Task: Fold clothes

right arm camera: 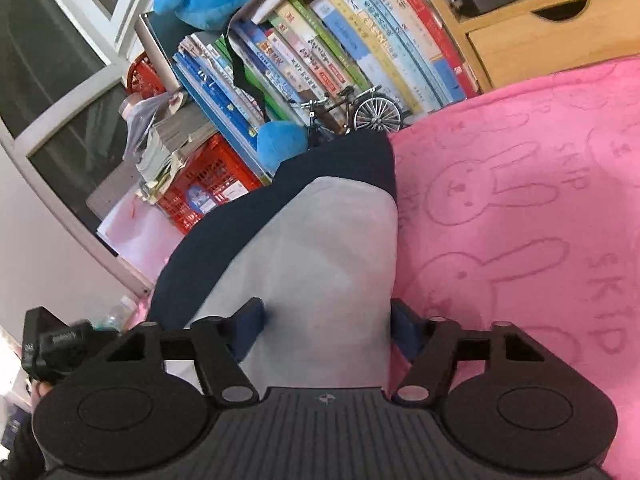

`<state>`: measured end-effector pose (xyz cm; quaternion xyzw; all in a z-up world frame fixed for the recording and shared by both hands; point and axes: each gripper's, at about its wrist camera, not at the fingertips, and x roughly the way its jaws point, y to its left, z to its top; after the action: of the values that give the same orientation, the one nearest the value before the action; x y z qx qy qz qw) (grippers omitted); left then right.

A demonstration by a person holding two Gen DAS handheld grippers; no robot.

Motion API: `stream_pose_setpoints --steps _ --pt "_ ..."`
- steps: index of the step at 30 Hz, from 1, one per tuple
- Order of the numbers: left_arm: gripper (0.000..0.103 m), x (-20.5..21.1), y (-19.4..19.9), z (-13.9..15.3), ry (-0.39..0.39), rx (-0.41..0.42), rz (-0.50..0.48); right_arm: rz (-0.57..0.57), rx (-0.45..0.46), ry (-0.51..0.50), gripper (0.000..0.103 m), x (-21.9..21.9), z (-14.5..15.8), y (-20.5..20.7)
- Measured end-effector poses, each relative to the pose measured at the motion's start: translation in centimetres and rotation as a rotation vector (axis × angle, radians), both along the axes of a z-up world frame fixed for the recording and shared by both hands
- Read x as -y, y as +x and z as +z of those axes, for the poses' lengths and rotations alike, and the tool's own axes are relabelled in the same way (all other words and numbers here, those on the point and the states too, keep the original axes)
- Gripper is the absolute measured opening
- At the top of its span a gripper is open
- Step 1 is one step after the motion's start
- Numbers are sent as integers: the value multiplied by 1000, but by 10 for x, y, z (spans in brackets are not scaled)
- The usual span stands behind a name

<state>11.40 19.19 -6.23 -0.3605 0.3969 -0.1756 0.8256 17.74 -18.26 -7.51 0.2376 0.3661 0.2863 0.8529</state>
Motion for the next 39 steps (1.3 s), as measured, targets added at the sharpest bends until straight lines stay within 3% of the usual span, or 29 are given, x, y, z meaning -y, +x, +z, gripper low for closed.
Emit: stream_pose_setpoints --steps 3,6,9,18,23,26,32,39 --pt "39 9 10 4 29 34 -55 -8 -5 31 52 2 -1 2" --pt "36 25 27 16 93 85 -114 -28 -8 48 49 11 0 5" --pt "34 47 56 27 139 120 -156 -64 1 31 47 20 5 14" --pt "32 103 147 31 176 173 -224 -197 -15 -52 48 64 0 85" --pt "44 105 121 27 315 207 -221 -187 24 -129 57 62 5 71" --pt "45 94 90 33 386 228 -207 -174 64 -192 60 60 13 51" --pt "52 80 15 34 487 222 -167 -97 170 -366 68 48 35 -28" --pt "55 87 -69 34 576 286 -182 -46 222 -476 73 32 35 -117"
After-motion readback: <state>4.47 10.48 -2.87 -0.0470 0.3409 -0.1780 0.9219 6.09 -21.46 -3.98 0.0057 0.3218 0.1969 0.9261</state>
